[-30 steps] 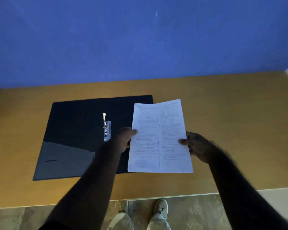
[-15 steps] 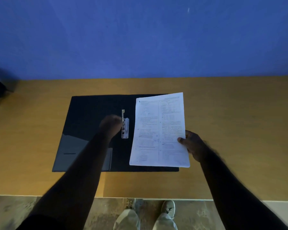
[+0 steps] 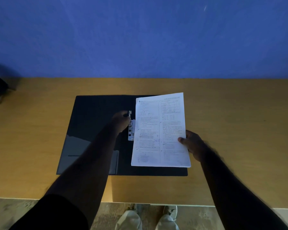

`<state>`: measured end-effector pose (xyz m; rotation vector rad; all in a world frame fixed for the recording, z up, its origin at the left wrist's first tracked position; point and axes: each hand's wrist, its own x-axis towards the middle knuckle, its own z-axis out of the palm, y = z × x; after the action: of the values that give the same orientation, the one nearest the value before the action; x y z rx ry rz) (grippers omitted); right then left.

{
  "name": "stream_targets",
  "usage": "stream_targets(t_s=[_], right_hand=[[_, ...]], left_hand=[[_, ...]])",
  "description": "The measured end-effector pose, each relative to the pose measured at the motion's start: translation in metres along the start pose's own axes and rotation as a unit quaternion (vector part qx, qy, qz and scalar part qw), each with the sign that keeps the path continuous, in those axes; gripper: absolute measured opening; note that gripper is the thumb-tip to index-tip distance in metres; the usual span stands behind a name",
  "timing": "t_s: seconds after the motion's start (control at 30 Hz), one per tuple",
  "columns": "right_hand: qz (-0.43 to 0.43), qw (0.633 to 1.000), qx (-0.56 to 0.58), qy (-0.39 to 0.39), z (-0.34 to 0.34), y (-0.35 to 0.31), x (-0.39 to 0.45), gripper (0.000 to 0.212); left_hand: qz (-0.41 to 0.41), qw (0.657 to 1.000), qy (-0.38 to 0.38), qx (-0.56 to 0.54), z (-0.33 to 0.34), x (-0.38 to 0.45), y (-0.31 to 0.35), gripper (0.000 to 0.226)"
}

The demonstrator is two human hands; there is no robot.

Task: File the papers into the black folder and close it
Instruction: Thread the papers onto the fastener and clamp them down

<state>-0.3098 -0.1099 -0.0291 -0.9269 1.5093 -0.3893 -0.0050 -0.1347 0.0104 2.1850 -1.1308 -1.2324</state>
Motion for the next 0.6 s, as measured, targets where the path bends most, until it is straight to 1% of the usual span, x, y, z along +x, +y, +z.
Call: stream_targets(t_s=[0.07,0.17,0.3,0.47,0.6], right_hand=[[0.003,1.0,-0.008,-0.001,-0.001,-0.001,0.001,0.026],[0.002,1.0,-0.011,-0.001,-0.004,0.0,0.004,0.026],[0.009,1.0,-0.02,0.004,-0.005,-0.003,0.008,0.027],[0.003,1.0,-0.022,-0.003,-0.002,-0.006,0.011,0.023],[0.007,1.0,-0.029,-0.007,-0.002,-0.004,0.014,0.025]], left_hand=[[-0.007,1.0,-0.001,-0.011,0.002,0.005,-0.003,0.02],[-0.013,1.0,-0.009,-0.02,0.002,0.012,-0.007,0.024],[-0.024,0.999,-0.011,-0.043,0.002,0.017,-0.011,0.02],[-0.003,0.998,-0.005,-0.059,0.002,0.022,-0.02,0.02],[0.001,0.997,-0.004,-0.079,0.005,0.027,-0.027,0.021]])
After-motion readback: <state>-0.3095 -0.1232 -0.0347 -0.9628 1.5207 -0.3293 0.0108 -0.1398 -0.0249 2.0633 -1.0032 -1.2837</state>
